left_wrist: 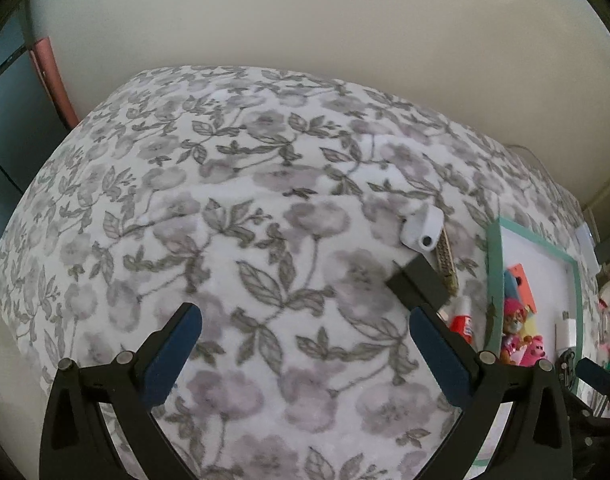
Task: Organize rigid objects
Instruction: 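Move both open grippers back over the black charger and red bottle, then grasp the red bottle with the right gripper while the left gripper grasps the black charger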
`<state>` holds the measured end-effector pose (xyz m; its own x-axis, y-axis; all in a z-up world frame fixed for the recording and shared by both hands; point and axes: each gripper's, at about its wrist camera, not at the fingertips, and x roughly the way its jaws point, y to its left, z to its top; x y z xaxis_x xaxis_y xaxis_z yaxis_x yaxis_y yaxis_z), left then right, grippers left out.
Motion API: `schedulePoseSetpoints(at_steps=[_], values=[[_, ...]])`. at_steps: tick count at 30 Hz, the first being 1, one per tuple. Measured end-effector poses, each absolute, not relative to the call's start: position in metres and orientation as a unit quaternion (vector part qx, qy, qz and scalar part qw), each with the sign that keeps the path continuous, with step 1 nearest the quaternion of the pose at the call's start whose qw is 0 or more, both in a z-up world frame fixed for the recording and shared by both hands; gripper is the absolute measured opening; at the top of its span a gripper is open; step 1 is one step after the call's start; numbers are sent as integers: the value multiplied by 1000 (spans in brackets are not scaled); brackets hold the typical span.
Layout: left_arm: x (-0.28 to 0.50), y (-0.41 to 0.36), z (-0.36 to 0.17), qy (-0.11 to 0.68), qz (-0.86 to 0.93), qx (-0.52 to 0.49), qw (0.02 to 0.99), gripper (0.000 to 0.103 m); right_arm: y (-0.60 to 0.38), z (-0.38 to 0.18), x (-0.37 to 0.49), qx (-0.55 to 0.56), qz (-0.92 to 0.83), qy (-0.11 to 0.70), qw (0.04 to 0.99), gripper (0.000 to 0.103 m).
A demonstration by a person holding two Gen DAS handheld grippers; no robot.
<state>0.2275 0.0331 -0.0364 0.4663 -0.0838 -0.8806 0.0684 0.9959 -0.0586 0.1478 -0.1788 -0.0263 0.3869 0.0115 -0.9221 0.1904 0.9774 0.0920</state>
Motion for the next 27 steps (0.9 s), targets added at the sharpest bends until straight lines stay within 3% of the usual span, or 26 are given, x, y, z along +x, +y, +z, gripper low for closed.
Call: schedulePoseSetpoints(at_steps=[11,23,27], values=[[250,44,-50,524,-66,-29,848,103,-152,-46,182,79,-33,560,824,95],[274,6,-79,569,-106,-36,815,102,-146,-88,211,65,-14,600,797,51],[281,-12,-90,582,-127,-45,802,90,-149,-100,219,71,-7,607,791,45]])
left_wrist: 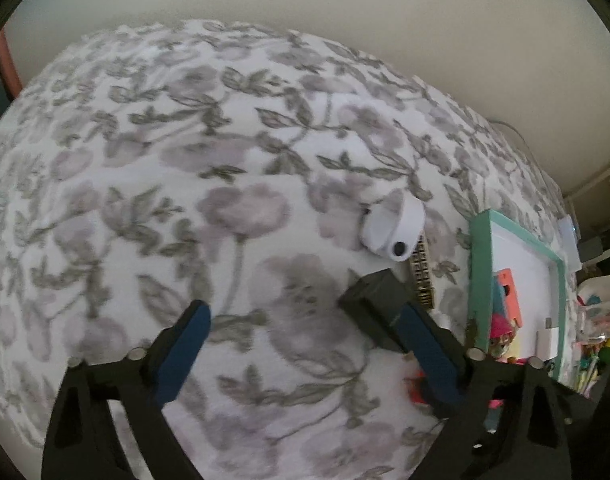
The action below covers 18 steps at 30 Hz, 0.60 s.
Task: Organize rigid objects
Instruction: 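Grasp the red bottle with the right gripper while the left gripper grasps the black charger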
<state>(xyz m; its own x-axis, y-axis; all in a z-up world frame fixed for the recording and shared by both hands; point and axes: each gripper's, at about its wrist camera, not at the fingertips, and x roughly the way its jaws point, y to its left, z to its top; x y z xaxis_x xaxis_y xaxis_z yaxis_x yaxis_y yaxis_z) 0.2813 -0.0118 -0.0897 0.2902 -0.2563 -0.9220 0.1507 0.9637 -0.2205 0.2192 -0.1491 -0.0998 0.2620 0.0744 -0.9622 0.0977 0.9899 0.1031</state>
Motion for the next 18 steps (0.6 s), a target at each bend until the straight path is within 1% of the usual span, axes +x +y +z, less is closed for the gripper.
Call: schedulePoseSetpoints(at_steps=[1,4,7,8,14,15,18], values=[[282,-16,-92,585,-132,-47,799,87,-150,-102,221,71,-7,609,790,42],[285,-28,-99,591,-143,-44,793,86,-154,-110,225,74,-7,614,786,42],[288,-38,-106,595,-150,-41,789,83,-160,-117,228,77,-7,619,782,35],[289,-41,-108,596,-153,-46,787,82,-161,-119,230,81,-5,619,781,34],[291,-54,-120,606,-166,-52,776,63,-163,-125,234,79,4,617,783,33],[292,-55,-121,608,-168,-56,774,58,-164,-125,234,80,4,616,783,32],[291,-53,-123,609,-163,-59,774,49,-166,-127,235,81,6,614,785,32]])
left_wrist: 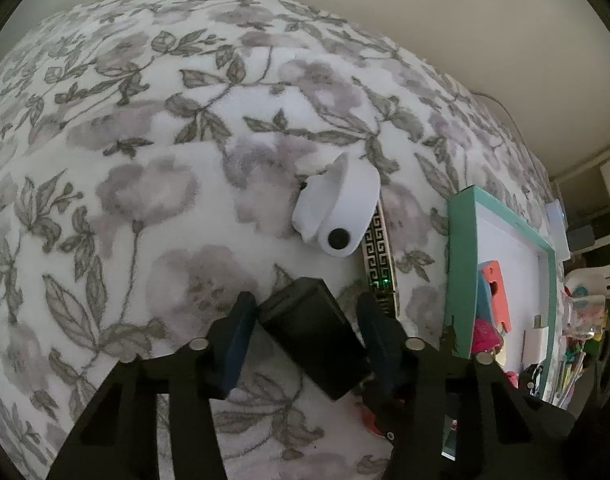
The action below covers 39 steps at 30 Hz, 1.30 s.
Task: Organize rigid objects
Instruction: 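Grasp the red bottle with the right gripper while the left gripper grasps the black charger, then carry the red bottle and black charger into the tray and open both grippers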
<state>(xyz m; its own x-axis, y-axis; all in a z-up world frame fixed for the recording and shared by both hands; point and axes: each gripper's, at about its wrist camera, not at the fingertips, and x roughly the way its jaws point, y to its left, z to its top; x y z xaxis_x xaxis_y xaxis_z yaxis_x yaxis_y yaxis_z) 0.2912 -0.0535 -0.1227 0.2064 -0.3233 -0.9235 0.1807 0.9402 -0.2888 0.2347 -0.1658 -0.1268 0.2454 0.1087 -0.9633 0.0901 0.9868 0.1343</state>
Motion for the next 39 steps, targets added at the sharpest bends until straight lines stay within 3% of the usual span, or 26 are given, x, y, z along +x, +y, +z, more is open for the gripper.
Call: schedulePoseSetpoints(at_steps=[2,20,39], values=[[291,-51,-123,610,-160,-59,773,39,-164,-127,232,78,5,612,787,32],[264,-19,-102,608,-140,-64,779,34,-136,-105,199,77,5,609,790,31],[219,-35,-9,551,-150,-44,819,34,-156,-16,149,80,-3,553,829,31]])
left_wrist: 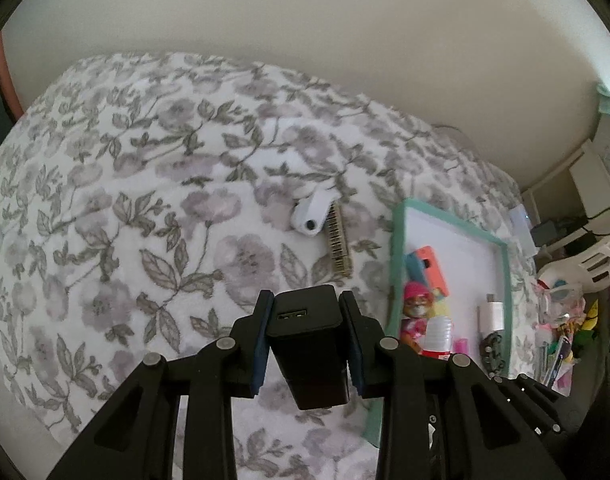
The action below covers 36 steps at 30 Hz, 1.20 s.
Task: Organize rigid objects
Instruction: 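Carry the red bottle and black charger into the tray and open both grippers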
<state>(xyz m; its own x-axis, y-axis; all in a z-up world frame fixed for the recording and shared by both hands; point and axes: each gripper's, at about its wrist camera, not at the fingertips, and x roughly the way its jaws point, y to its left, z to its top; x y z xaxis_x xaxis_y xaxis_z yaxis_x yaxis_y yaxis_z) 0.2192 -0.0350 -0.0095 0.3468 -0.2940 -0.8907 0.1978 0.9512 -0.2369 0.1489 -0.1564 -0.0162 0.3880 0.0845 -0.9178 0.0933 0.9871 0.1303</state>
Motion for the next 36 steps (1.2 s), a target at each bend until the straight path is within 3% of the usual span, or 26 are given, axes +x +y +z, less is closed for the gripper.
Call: schedulePoseSetpoints(at_steps=[17,36], values=[[191,-142,5,534,-209,18,819,34,-271,-8,109,115,-76,542,829,31],[206,-217,-45,551,-241,59,797,34,-345,-64,124,154,-106,563,805,31]])
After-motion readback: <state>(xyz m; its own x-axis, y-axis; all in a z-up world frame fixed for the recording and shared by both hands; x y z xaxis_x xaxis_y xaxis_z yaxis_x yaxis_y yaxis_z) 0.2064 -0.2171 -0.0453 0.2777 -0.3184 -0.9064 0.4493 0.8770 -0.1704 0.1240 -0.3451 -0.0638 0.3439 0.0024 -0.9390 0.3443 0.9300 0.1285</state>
